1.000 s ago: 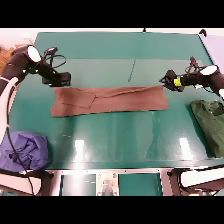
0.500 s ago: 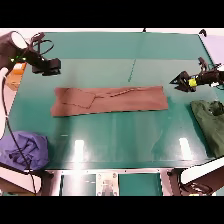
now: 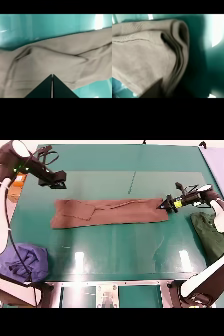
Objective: Fold the shirts.
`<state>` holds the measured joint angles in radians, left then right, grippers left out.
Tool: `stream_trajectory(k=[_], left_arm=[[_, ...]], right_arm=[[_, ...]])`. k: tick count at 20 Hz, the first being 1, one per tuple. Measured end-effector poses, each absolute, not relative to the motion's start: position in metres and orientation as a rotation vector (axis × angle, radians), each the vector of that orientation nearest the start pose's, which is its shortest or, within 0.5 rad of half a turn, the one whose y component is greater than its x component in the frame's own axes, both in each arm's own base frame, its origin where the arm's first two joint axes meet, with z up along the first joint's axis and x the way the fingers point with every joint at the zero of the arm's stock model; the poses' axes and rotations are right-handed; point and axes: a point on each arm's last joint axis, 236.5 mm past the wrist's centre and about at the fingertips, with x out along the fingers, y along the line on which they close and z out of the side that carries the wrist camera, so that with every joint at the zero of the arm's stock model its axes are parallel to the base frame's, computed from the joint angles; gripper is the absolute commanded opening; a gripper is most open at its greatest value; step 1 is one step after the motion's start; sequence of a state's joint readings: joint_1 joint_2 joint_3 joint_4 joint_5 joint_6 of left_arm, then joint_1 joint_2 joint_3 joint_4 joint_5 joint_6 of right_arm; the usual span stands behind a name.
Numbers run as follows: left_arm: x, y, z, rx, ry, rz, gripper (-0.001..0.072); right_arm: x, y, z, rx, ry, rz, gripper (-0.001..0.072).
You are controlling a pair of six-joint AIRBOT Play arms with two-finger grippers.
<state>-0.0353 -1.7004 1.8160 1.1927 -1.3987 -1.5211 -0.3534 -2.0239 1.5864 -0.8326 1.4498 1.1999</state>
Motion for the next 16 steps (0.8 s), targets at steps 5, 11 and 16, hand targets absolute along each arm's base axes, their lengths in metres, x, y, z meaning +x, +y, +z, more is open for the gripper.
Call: stream_trajectory(k=[5,11,16], left_arm=[[0.482,-0.182,0.041,-0.195,1.254,-0.477,0.0032],[0.455,-0.348,-0.024,-0.233,1.240,-0.712,0.0032],[0.419,-0.452,-0.063,-0.339,1.216,-0.813,0.0032]], right_arm=[[0.461,-0.005,-0.087,0.633,1.470,0.480,0.0017],[0.450,0.009,0.048,0.493,1.335,0.596,0.0017],[0.416,0.031,0.129,0.415,1.252,0.672,0.0016]])
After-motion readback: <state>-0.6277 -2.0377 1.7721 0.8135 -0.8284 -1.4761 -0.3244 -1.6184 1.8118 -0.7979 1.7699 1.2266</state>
